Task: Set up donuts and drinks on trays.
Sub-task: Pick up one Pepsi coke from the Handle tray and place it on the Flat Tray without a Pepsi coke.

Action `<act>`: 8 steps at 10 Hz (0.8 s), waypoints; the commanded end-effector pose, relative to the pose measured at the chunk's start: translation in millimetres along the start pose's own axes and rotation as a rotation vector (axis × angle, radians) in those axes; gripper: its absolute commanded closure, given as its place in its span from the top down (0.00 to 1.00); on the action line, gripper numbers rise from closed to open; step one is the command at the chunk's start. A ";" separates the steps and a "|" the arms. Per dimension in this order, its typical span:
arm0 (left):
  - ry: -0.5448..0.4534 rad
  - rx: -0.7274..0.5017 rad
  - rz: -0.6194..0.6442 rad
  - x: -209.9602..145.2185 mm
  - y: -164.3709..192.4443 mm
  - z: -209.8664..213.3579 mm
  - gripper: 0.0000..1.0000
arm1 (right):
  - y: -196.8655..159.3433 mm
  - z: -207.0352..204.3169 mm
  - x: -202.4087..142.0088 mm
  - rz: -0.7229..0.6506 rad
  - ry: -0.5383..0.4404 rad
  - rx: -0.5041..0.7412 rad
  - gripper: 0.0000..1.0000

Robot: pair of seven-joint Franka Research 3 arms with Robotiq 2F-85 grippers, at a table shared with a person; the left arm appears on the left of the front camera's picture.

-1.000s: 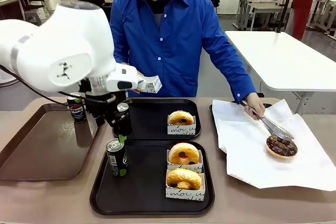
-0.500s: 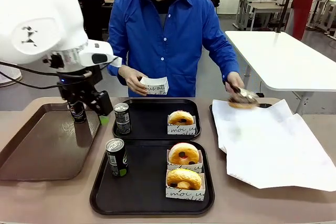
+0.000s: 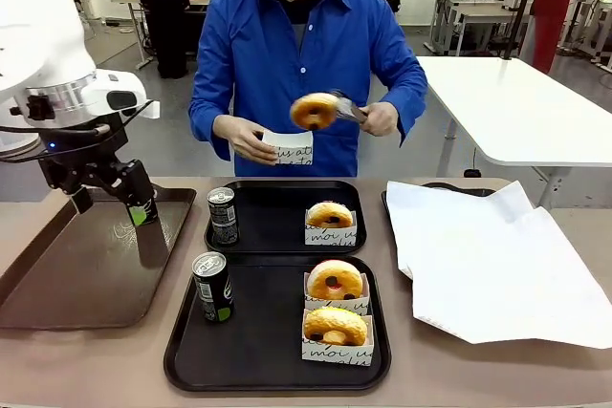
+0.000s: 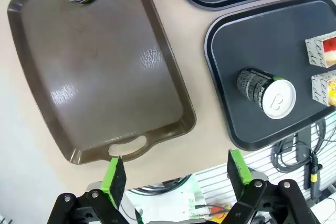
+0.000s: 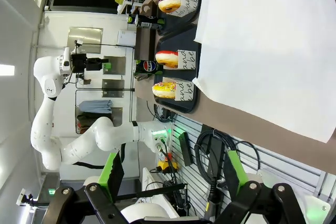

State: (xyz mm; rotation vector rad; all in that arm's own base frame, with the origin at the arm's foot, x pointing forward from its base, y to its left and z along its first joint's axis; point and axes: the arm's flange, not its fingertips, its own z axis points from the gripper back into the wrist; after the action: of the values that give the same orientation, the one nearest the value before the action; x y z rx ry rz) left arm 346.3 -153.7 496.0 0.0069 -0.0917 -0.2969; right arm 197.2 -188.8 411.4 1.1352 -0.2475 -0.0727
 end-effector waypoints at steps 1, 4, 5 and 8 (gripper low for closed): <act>-0.003 0.003 -0.046 2.6 -17.3 5.7 1.00 | 1.6 -1.3 2.3 0.016 -0.017 0.030 1.00; -0.003 0.003 -0.046 2.6 -17.3 5.7 1.00 | 1.6 -1.3 2.3 0.016 -0.017 0.030 1.00; -0.003 0.003 -0.046 2.6 -17.3 5.7 1.00 | 1.6 -1.3 2.3 0.016 -0.017 0.030 1.00; -0.003 0.003 -0.046 2.6 -17.3 5.7 1.00 | 1.6 -1.3 2.3 0.016 -0.017 0.030 1.00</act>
State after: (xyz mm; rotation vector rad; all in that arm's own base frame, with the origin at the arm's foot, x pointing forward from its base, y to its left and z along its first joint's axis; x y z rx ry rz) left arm 341.1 -170.8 500.4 0.0144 -0.1020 -0.3384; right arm 197.2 -188.8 411.4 1.1352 -0.2475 -0.0726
